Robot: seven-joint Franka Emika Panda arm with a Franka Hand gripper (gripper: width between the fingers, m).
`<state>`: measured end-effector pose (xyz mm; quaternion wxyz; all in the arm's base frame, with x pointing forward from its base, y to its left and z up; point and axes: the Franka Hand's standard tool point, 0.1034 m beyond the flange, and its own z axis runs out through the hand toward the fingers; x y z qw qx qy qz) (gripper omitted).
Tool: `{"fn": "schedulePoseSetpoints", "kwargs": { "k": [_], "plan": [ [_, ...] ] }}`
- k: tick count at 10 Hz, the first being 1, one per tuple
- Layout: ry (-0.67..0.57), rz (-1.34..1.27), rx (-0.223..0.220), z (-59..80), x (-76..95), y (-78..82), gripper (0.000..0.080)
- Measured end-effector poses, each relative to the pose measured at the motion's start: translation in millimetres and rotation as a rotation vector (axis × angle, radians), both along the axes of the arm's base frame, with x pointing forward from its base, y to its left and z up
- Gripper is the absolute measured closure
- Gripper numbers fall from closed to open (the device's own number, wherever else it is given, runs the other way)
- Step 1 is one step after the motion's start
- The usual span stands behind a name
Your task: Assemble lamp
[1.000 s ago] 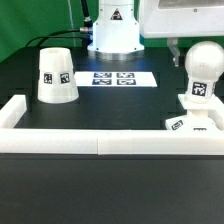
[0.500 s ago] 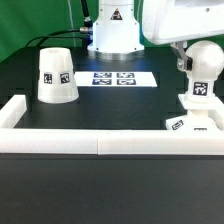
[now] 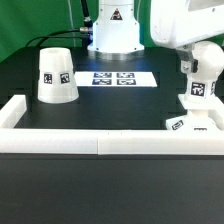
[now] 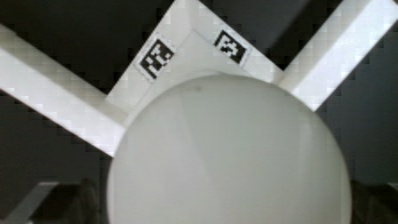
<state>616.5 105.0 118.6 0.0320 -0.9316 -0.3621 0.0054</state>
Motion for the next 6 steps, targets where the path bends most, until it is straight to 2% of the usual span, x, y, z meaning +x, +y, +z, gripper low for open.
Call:
{"fn": "schedulePoseSetpoints", "kwargs": {
  "k": [4, 5, 6],
  "plan": [
    [-0.007, 0.12, -0.03, -1.2, 0.0, -3.2, 0.0101],
    [-0.007, 0.116, -0.031, -1.2, 0.0, -3.4, 0.0124],
    [-0.007, 0.116, -0.031, -1.1, 0.0, -3.4, 0.0225]
  ]
}}
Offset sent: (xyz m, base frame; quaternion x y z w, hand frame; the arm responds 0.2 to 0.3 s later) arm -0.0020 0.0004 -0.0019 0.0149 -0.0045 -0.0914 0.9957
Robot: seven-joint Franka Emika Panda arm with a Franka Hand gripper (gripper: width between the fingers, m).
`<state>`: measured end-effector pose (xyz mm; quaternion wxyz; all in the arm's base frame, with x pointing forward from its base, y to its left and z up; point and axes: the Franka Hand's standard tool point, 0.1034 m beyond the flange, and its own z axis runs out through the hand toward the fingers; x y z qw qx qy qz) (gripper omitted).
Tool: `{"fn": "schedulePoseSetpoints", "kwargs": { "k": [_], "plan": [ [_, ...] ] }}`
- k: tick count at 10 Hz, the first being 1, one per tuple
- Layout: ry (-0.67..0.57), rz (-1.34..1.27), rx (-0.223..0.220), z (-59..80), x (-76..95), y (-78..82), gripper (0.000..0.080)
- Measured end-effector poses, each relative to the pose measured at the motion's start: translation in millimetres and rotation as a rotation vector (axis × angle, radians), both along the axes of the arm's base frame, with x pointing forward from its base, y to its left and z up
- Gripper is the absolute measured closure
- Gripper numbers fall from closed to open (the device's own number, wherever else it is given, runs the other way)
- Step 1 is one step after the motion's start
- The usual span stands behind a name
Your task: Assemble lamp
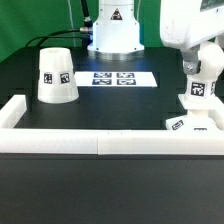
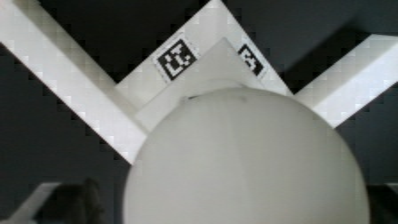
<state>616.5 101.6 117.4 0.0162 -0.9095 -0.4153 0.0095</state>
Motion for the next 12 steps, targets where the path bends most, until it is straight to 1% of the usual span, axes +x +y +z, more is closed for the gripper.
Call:
{"fn": "schedulePoseSetpoints", "kwargs": {
  "k": [3, 4, 9, 12],
  "plan": [
    [0.003, -0.061, 0.002, -0.2, 0.4, -0.3, 0.0223],
    [0.009, -0.129, 0.004, 0.0, 1.1, -1.1, 0.0223],
    [0.028, -0.677, -0.004, -0.2, 1.2, -2.8, 0.022],
    [0.034, -0.884, -0.01, -0.1, 1.5, -3.4, 0.022]
  ]
}}
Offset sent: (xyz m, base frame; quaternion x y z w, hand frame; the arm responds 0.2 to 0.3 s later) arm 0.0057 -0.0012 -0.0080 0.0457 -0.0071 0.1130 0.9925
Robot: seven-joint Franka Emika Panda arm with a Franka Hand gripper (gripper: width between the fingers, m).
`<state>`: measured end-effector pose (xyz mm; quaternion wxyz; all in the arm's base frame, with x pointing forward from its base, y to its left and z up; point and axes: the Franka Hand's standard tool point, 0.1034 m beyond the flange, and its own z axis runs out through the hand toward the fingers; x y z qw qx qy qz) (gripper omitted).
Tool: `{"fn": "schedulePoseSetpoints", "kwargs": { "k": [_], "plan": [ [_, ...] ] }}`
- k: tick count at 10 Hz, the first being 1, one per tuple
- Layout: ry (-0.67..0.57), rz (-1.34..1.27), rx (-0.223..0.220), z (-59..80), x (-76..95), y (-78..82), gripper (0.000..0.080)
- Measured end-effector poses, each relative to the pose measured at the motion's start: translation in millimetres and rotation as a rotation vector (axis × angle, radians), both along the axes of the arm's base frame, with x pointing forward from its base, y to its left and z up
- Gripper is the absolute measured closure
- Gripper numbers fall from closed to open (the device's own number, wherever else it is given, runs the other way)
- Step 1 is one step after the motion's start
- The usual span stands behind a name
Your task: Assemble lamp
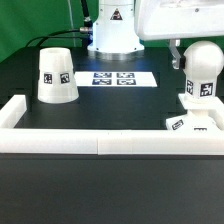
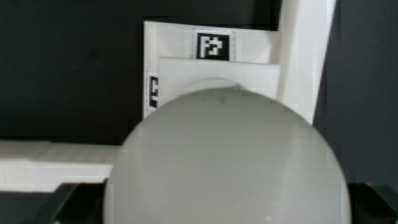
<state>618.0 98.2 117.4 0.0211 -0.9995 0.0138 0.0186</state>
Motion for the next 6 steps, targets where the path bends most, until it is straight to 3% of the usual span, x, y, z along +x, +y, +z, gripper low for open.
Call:
{"fn": "schedulePoseSetpoints", "kwargs": {
  "k": [6],
  "plan": [
    [0.019, -0.389, -0.011, -0.4, -0.9, -0.9, 0.022]
  ]
}}
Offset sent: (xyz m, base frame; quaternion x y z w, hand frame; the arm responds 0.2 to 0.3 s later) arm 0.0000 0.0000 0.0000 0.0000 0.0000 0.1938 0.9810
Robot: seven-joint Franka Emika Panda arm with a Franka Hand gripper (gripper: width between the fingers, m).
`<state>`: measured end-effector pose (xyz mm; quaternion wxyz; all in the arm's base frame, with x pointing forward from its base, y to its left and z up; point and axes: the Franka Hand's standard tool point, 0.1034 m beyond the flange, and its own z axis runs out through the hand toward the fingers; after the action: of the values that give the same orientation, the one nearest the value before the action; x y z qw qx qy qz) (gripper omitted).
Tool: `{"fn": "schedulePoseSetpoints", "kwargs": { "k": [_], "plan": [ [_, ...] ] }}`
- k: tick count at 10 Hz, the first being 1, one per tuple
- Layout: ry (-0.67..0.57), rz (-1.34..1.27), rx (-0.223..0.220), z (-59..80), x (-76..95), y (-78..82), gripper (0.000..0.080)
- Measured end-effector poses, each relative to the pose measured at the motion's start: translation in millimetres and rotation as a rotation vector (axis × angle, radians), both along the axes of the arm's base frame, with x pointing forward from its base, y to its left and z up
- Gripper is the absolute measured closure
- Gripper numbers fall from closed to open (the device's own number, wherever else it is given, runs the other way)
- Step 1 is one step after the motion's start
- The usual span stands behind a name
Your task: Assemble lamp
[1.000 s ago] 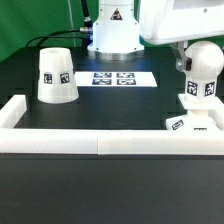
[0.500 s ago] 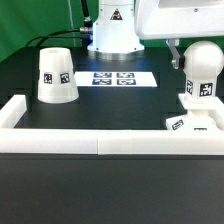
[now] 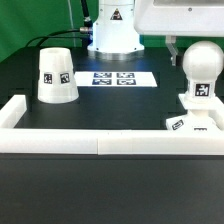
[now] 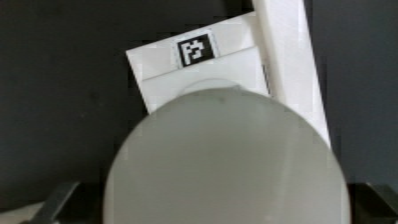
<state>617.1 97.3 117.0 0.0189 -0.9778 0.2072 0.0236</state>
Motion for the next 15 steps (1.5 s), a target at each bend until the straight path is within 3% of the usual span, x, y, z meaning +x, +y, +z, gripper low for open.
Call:
{"fn": "schedulePoseSetpoints", "kwargs": {
  "k": [6, 11, 14, 15],
  "plan": [
    [0.042, -0.574, 0.009, -1.1, -3.4, 1.2, 0.022],
    [0.115, -1.016, 0.068, -1.0, -3.1, 1.2, 0.022],
    [0.112, -0.988, 0.069, -0.9, -3.1, 2.7, 0.022],
    [0.109, -0.929, 0.071, -1.2, -3.8, 2.7, 0.0125]
  ]
}}
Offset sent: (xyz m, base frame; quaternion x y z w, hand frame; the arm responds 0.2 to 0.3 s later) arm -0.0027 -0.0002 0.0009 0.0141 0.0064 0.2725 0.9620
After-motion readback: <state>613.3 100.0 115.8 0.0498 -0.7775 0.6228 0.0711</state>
